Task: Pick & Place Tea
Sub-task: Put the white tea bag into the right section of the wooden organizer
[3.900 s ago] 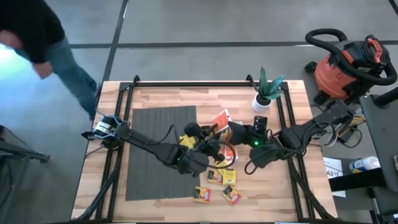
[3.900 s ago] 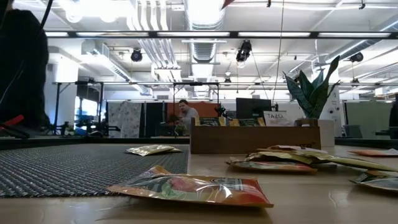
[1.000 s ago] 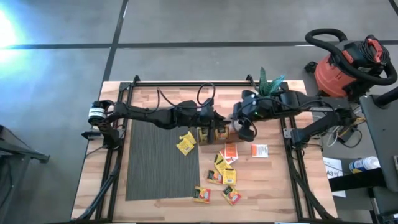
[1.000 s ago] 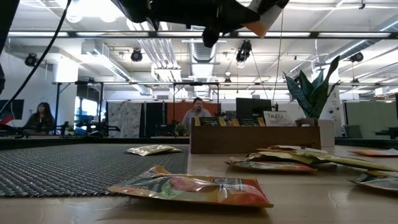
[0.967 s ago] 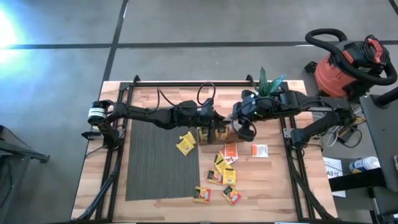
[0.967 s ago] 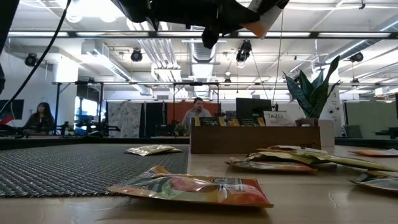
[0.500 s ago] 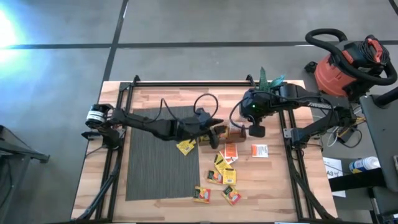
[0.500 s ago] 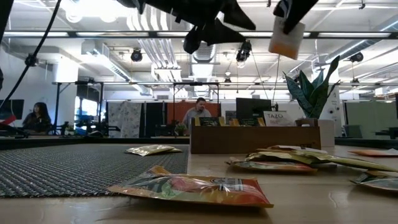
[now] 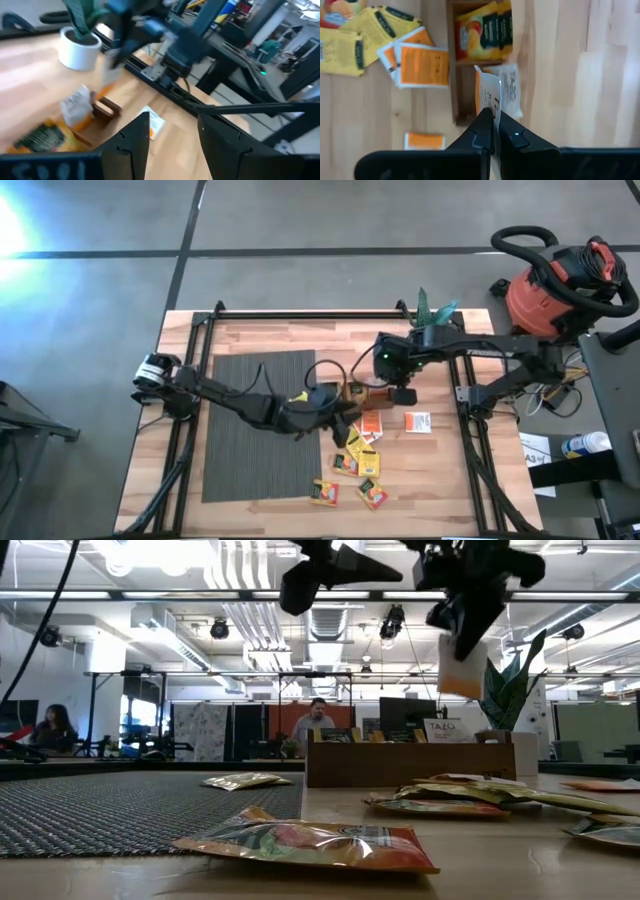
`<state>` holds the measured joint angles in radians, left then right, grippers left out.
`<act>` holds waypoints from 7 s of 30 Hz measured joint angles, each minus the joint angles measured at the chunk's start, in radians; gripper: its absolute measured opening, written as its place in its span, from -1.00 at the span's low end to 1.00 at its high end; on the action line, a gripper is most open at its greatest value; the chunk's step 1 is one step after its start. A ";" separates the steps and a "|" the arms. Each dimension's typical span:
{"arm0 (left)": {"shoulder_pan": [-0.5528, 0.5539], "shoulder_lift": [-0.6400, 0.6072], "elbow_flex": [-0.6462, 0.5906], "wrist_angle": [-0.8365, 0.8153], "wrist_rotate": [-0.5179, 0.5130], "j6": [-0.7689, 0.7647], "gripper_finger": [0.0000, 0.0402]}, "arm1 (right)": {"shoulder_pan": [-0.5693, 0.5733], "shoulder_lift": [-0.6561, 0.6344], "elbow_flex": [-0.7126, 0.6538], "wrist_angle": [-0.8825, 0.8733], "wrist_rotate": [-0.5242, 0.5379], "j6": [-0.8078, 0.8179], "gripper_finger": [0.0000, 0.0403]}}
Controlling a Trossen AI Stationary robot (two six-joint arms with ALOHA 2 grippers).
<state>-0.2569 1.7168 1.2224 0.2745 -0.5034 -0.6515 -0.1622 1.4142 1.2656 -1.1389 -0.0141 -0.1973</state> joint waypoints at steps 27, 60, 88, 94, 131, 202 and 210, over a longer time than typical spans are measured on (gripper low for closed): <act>-0.003 -0.257 0.001 -0.614 -0.177 -0.091 -0.20 | -0.101 0.281 -0.059 0.138 -0.097 -0.030 -0.90; 0.030 -0.234 0.000 -0.729 -0.158 -0.085 -0.20 | -0.029 -0.532 -0.685 0.184 -0.058 1.168 -0.37; 0.068 -0.234 0.000 -0.652 -0.034 -0.109 -0.20 | 0.218 -0.400 -0.903 0.521 -0.024 1.335 -0.58; 0.069 -0.198 0.000 -0.573 0.023 -0.105 -0.20 | 0.315 -0.386 -0.843 0.520 -0.046 1.338 -0.60; 0.081 0.347 0.575 -0.448 0.276 -0.017 -0.20 | 0.751 -0.403 -0.737 0.421 0.257 1.671 -0.61; 0.087 0.974 1.066 -0.518 0.513 -0.092 -0.21 | 0.950 -0.436 -0.949 0.662 0.252 2.093 -0.51; 0.085 0.974 1.064 -0.511 0.520 -0.094 -0.21 | 0.950 -0.389 -1.013 0.865 0.279 2.101 -0.43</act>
<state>-0.1715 2.6908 2.2866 -0.2361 0.0162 -0.7456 0.7879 1.0253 0.2523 -0.2734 0.2646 1.9035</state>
